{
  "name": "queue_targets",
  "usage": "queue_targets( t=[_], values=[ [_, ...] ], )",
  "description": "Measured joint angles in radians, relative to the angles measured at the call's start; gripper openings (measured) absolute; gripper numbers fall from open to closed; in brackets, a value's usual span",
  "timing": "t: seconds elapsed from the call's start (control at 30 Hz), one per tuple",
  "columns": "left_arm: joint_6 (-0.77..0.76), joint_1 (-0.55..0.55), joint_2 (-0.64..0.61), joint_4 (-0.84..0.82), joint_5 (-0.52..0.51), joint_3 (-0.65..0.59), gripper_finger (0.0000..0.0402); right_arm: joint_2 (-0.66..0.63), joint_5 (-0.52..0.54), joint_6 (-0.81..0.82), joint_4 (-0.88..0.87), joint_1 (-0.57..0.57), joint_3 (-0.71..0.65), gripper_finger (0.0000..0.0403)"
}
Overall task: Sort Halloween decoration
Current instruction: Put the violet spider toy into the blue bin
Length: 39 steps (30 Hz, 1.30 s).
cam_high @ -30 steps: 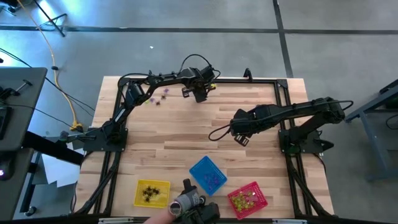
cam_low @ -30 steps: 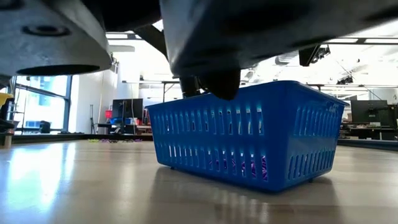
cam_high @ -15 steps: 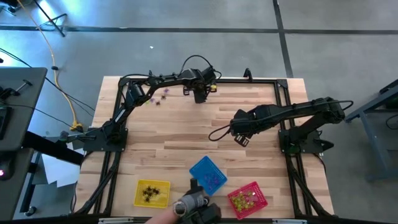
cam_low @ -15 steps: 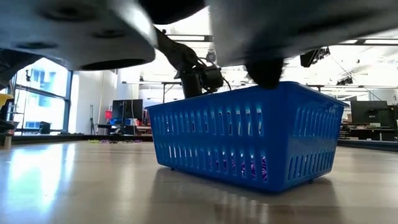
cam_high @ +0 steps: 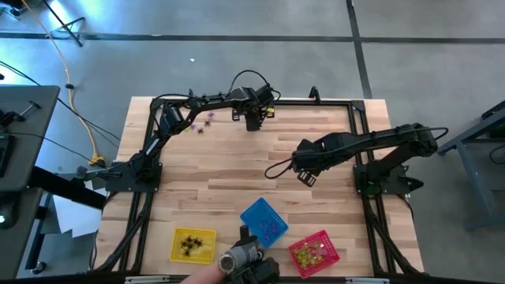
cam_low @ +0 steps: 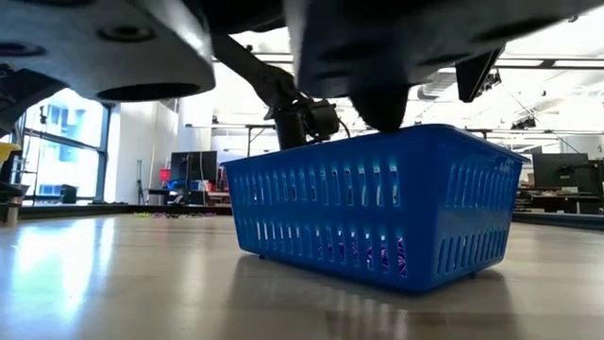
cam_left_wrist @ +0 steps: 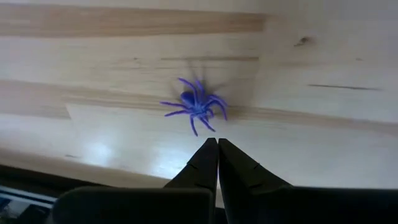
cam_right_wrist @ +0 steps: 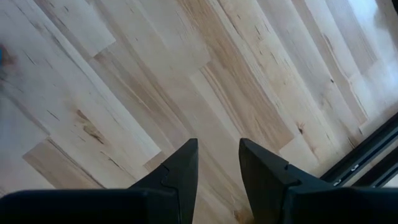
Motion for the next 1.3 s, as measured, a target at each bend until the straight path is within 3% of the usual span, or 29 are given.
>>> queue_targets(
  t=[0.4, 0.6, 0.77, 0.9, 1.0, 1.3],
  values=[
    [-0.158, 0.017, 0.000, -0.110, 0.006, 0.000, 0.0000, 0.000, -0.004, 0.026, 0.000, 0.000, 0.000, 0.0112],
    [-0.380, 0.027, 0.000, -0.192, 0.026, 0.000, 0.0000, 0.000, -0.004, 0.016, 0.000, 0.000, 0.000, 0.0112],
    [-0.649, 0.019, -0.015, -0.259, 0.056, 0.000, 0.0000, 0.000, -0.004, 0.015, 0.000, 0.000, 0.000, 0.0112],
    [-0.848, 0.013, -0.052, -0.310, 0.181, 0.000, 0.0000, 0.000, -0.009, 0.015, 0.001, 0.001, 0.000, 0.0112],
    [-0.957, 0.006, -0.085, -0.321, 0.259, 0.000, 0.0000, 0.001, -0.010, 0.015, 0.000, 0.001, 0.000, 0.0112],
    [-1.194, -0.009, -0.218, -0.445, 0.273, -0.007, 0.0000, 0.001, -0.019, 0.015, 0.000, 0.023, 0.000, 0.0112]
  ],
)
